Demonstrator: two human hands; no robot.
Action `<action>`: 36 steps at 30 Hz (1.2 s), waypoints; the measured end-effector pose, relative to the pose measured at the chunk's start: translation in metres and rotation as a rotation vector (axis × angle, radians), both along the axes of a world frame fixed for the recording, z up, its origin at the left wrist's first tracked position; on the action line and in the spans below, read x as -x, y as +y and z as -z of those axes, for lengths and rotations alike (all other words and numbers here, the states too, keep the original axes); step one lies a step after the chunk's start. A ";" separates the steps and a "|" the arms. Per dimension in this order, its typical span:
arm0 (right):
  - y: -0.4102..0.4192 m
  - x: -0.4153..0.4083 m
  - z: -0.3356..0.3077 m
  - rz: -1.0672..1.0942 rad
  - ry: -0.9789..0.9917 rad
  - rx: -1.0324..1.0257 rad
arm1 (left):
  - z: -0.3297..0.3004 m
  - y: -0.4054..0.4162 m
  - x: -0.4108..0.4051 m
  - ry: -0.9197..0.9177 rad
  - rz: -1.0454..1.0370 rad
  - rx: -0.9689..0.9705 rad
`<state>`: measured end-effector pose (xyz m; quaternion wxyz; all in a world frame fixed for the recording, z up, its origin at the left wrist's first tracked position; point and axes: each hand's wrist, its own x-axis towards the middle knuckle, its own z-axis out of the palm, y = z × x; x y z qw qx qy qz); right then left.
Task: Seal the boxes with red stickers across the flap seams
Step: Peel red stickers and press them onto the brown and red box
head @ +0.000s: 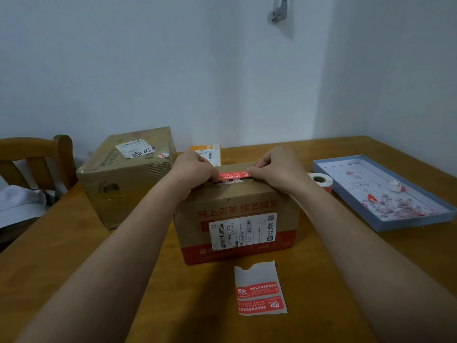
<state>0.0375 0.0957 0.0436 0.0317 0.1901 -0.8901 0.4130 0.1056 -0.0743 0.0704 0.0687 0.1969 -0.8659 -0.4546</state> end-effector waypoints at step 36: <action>0.005 -0.001 0.004 -0.045 0.063 0.005 | 0.002 -0.002 0.000 0.003 -0.038 -0.106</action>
